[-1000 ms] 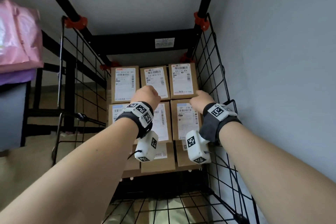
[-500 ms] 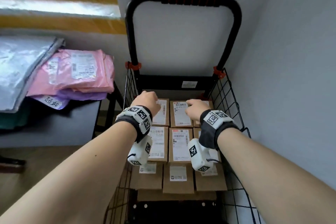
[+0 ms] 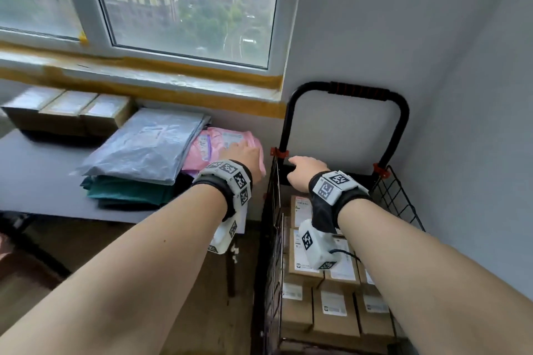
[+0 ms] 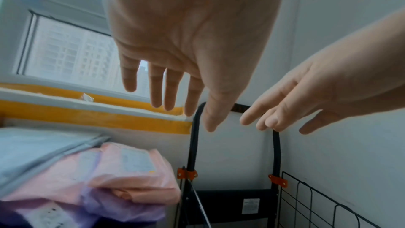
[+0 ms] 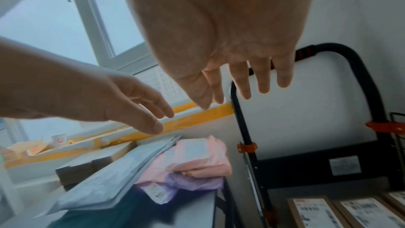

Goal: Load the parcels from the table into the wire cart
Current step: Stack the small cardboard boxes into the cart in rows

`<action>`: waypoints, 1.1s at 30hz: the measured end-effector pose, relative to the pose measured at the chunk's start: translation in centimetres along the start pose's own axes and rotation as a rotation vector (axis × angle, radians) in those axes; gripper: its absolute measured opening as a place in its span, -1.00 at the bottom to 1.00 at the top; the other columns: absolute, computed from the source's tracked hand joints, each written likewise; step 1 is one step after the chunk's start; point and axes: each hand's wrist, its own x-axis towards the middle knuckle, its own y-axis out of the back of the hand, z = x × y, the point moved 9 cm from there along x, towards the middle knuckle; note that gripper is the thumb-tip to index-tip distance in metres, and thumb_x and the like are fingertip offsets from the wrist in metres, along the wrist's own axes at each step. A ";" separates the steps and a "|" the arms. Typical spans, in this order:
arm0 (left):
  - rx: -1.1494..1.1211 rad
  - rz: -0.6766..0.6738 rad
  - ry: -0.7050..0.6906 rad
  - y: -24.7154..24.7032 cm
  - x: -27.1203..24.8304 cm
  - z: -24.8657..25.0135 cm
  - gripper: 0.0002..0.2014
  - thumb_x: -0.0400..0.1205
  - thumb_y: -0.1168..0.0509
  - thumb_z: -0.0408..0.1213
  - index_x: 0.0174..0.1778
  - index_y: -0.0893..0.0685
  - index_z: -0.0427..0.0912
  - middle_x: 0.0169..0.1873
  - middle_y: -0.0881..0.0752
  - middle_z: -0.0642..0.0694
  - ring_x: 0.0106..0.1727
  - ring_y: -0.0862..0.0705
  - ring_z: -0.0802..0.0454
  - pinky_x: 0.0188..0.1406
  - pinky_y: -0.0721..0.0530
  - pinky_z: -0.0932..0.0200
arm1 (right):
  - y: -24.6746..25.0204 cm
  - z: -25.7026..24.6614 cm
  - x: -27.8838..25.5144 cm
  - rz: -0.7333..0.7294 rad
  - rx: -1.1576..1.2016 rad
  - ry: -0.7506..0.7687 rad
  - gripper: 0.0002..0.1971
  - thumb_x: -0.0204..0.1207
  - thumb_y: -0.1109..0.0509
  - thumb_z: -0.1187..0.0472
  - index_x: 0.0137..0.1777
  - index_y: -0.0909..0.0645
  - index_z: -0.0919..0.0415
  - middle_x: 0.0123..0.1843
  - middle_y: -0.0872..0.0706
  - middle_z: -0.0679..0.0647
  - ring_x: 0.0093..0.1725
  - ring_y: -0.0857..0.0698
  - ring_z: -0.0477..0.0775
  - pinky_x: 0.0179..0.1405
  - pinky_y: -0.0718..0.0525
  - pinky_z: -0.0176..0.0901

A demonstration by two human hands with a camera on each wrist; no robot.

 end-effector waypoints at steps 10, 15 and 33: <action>0.095 0.043 0.052 5.1 -7.4 -12.4 -0.50 0.60 -0.30 -0.06 0.47 -0.42 -0.04 0.42 -0.43 -0.18 0.48 -0.35 -0.18 0.44 -0.33 -0.14 | 0.8 -15.1 -4.3 0.059 -0.163 0.102 -0.53 0.58 -0.23 0.04 0.50 -0.44 0.06 0.48 -0.51 0.13 0.45 -0.48 0.23 0.38 -0.46 -0.04; 0.138 0.028 0.141 6.0 -9.5 -19.1 -0.51 0.61 -0.26 -0.07 0.48 -0.43 -0.02 0.43 -0.43 -0.15 0.49 -0.36 -0.16 0.41 -0.34 -0.15 | 0.5 -22.4 -4.7 0.099 -0.212 0.218 -0.56 0.63 -0.16 0.20 0.52 -0.43 0.11 0.46 -0.57 0.13 0.41 -0.55 0.21 0.32 -0.50 -0.09; 0.191 0.005 0.397 6.1 -7.6 -45.5 -0.51 0.63 -0.23 -0.04 0.48 -0.41 -0.03 0.40 -0.44 -0.15 0.47 -0.36 -0.14 0.44 -0.30 -0.17 | -5.0 -47.8 5.9 -0.001 -0.177 0.455 -0.53 0.63 -0.15 0.16 0.55 -0.35 0.02 0.53 -0.48 0.12 0.48 -0.46 0.21 0.42 -0.47 -0.03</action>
